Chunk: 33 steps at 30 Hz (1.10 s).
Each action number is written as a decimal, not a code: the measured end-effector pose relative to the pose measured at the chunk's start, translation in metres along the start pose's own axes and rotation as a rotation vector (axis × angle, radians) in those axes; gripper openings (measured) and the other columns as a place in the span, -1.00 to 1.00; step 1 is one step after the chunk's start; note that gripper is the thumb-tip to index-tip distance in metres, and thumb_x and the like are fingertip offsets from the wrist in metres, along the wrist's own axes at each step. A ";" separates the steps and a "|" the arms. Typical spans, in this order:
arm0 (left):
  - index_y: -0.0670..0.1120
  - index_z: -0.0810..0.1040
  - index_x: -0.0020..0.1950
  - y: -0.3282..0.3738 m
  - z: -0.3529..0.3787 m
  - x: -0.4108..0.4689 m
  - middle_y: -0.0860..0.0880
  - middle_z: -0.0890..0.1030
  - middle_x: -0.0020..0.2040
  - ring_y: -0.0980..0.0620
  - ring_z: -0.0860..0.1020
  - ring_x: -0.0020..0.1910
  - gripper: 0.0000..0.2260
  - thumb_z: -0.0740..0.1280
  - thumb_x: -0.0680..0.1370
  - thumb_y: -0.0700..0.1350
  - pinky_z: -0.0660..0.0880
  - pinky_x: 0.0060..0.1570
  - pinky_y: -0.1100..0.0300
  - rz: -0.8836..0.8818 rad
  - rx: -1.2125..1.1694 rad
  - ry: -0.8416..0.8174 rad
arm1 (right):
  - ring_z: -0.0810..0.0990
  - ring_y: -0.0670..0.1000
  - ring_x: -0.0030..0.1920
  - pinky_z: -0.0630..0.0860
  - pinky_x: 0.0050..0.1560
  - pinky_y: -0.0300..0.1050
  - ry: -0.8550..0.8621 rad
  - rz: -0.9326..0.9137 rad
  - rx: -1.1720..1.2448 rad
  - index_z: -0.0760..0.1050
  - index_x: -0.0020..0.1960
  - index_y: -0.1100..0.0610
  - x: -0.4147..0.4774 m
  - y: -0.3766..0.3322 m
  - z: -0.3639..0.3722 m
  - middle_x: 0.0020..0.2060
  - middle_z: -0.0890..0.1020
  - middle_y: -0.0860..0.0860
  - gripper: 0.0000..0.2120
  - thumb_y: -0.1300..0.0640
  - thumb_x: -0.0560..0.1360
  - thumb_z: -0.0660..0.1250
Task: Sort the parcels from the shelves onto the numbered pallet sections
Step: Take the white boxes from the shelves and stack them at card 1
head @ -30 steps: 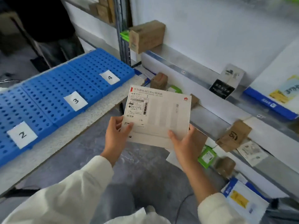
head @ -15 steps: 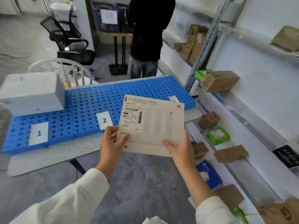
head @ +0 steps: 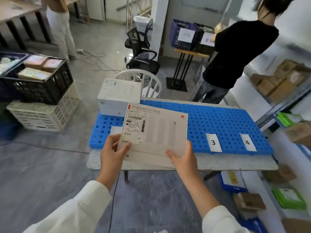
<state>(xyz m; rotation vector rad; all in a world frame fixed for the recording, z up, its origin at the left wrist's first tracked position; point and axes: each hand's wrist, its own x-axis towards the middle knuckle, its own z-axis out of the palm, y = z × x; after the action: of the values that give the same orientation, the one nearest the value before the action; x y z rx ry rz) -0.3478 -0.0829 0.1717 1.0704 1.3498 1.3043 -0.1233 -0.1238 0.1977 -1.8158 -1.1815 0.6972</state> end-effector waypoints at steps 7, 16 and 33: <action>0.10 0.50 0.09 0.002 -0.029 0.050 0.19 0.64 0.04 0.25 0.61 -0.01 -0.74 0.47 0.47 -0.09 0.54 -0.18 0.42 0.011 -0.026 0.052 | 0.52 -0.03 0.22 0.51 0.23 -0.02 -0.027 -0.055 0.001 0.26 0.41 0.02 0.044 -0.035 0.048 0.24 0.51 -0.07 -0.31 0.00 0.40 0.51; 0.16 0.48 0.10 0.015 -0.026 0.135 0.27 0.63 0.01 0.29 0.60 -0.03 -0.72 0.46 0.48 -0.11 0.53 -0.21 0.43 0.039 -0.026 0.124 | 0.56 -0.05 0.14 0.58 0.06 -0.12 -0.072 -0.088 0.062 0.30 0.37 -0.02 0.128 -0.059 0.093 0.16 0.55 -0.10 -0.40 -0.05 0.42 0.48; 0.12 0.46 0.12 0.032 -0.011 0.330 0.11 0.60 0.09 0.16 0.59 0.06 -0.73 0.42 0.52 -0.15 0.57 -0.05 0.23 -0.029 0.042 0.188 | 0.56 -0.10 0.05 0.56 -0.02 -0.21 -0.240 -0.064 0.111 0.34 0.35 -0.03 0.320 -0.104 0.183 0.12 0.58 -0.11 -0.50 0.02 0.48 0.43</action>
<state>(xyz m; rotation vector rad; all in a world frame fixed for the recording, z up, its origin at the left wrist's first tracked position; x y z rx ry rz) -0.4163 0.2412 0.1854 0.9716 1.5327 1.3877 -0.1877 0.2541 0.1955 -1.6285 -1.3231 0.9447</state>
